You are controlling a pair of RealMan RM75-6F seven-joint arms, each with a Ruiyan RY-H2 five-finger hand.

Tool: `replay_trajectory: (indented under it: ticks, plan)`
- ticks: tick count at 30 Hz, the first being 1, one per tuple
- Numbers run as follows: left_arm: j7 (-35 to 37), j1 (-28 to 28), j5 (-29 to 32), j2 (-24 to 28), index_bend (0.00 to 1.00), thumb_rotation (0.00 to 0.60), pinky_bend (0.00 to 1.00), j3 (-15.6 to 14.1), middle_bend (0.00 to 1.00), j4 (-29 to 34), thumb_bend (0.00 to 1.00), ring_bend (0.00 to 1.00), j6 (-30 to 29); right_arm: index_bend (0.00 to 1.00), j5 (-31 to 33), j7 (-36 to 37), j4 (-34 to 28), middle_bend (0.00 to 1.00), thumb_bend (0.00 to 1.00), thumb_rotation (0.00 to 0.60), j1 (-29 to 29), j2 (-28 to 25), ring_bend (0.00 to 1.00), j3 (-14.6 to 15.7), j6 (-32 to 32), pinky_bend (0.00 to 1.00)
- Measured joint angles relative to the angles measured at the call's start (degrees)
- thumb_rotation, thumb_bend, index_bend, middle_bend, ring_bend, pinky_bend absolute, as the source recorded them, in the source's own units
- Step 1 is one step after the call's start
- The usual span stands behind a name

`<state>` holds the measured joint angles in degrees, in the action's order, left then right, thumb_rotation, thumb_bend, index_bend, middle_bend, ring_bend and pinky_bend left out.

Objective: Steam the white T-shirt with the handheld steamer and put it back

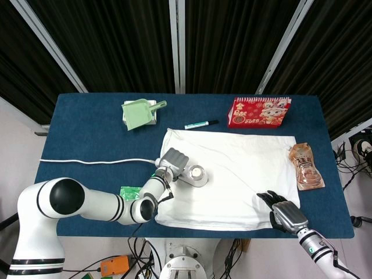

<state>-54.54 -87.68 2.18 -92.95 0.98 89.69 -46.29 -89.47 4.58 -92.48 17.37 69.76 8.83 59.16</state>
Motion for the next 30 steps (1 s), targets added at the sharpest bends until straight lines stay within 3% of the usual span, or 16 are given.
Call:
replay_trajectory:
  ticks: [12,20,27,30]
  plan:
    - [-1.9,-0.4,-7.3,2.0,0.76,0.568,0.62,-2.5,0.91,12.6,0.61,0.71,-6.8,0.11,-0.4,0.5,0.4,0.17,1.0,0.6,0.0,0.2,0.08,0.1,0.2,0.21]
    - [-2.3,-0.4,-8.6,5.2,0.76,0.567,0.62,-3.1,0.9,18.3,0.6,0.7,-9.6,0.11,-0.9,1.3,0.7,0.17,1.0,0.6,-0.4,-0.1,0.08,0.2,1.3,0.21]
    - [3.5,3.6,-12.9,11.1,0.76,0.567,0.61,-2.7,0.9,21.2,0.6,0.69,-12.7,0.11,-1.2,2.1,0.8,0.18,1.0,0.6,-1.4,-1.0,0.08,-0.1,4.2,0.21]
    - [7.0,6.7,-15.0,14.6,0.76,0.566,0.61,-3.0,0.89,21.5,0.59,0.69,-13.7,0.11,-1.3,2.6,0.8,0.17,0.93,0.6,-2.2,-1.7,0.08,-0.5,6.4,0.21]
